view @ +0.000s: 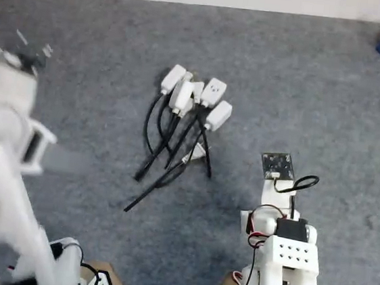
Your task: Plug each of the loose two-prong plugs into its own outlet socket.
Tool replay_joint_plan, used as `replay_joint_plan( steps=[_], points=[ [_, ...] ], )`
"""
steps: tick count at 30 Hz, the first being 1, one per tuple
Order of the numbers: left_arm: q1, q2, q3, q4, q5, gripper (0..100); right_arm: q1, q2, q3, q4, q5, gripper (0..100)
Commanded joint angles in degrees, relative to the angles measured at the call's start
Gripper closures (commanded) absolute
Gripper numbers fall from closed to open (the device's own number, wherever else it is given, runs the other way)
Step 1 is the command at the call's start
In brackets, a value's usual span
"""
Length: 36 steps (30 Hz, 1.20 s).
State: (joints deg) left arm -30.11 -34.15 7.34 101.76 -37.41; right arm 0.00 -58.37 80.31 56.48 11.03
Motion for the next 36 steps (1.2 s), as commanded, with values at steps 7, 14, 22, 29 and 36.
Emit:
replay_joint_plan(
  steps=[7,14,22,29,36],
  points=[
    [4.18,-41.98,42.68,-14.07,0.88,40,-0.22,-0.13,0.13,-0.31,0.79,57.7],
    [3.91,-59.65,61.23,-17.49,8.18,40,-0.4,-0.13,0.13,-0.31,0.79,57.7],
    [3.82,-69.93,74.33,-24.62,8.09,40,-0.4,-0.13,0.13,-0.48,0.79,57.7],
    [3.56,-69.67,86.11,-29.98,7.74,40,-0.22,-0.13,0.13,-0.75,0.44,57.7],
    [-7.78,-69.58,89.71,-43.16,8.18,40,-0.13,-0.22,0.04,-0.84,0.35,57.7]
  ],
)
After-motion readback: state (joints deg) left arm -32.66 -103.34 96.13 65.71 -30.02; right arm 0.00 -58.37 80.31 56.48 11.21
